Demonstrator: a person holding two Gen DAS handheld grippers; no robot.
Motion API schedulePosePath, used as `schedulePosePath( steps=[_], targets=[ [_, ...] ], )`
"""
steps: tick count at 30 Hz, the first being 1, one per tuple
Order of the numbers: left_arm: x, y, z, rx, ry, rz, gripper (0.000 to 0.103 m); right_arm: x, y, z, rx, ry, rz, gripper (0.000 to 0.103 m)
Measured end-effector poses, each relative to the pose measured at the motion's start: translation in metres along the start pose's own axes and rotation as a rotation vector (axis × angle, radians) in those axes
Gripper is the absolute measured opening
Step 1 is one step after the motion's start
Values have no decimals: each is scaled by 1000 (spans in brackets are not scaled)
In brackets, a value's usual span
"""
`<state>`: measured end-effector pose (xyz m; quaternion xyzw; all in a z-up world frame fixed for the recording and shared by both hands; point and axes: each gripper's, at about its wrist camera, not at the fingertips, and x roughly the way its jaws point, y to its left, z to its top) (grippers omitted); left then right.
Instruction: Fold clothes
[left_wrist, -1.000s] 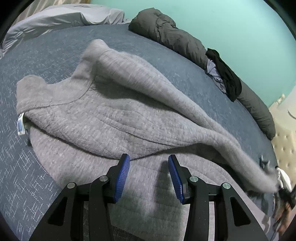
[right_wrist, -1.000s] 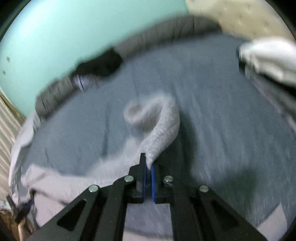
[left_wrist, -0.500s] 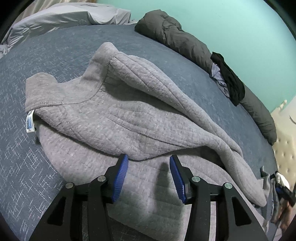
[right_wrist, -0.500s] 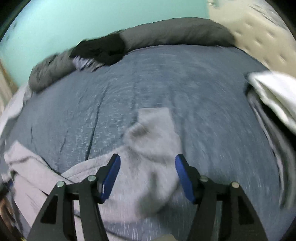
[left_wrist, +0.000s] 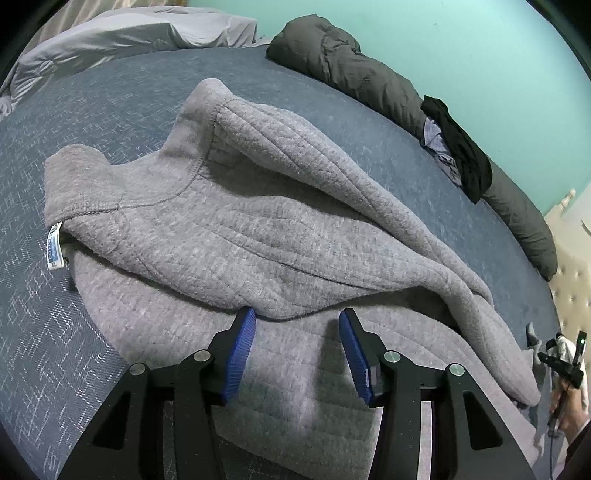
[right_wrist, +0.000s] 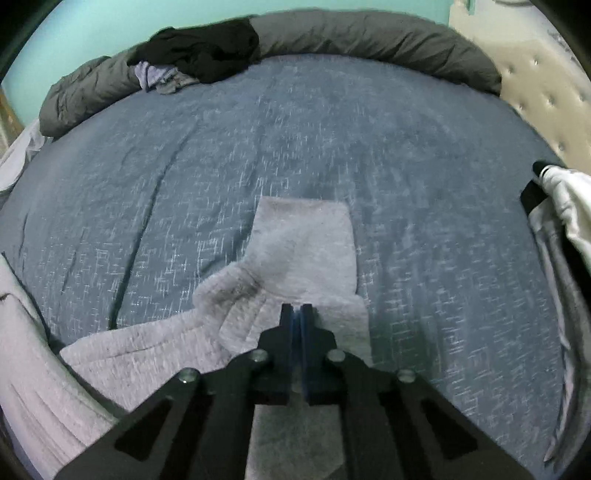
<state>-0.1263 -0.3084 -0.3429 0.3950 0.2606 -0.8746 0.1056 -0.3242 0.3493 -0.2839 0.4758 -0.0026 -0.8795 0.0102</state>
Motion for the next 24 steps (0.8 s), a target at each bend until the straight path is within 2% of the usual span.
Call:
schedulePosePath(
  steps=[6,13,15,17,19,23,24],
  targets=[
    [-6,6,3,-3,-3,-1,51,-76,-45,15,110,-213,-152,2],
    [-8,11,8,-9,-4,-7,51,-91,-90,11,262,-179,-284,2],
    [-8,11,7,-10,-3,-8,51,-94,-102,9,306,-167,-321,5],
    [-7,12,7,-11,-3,-9,51,-92,-86,6,275,-159,-235,13],
    [-7,12,7,-7,-4,-11,51,-87,-55,5,198,-143,-159,24],
    [-6,12,7,-6,-5,-13,51,-75,6,4,45,-111,-9,36],
    [-6,12,7,-6,-5,-13,51,-73,22,3,7,-102,29,43]
  ],
)
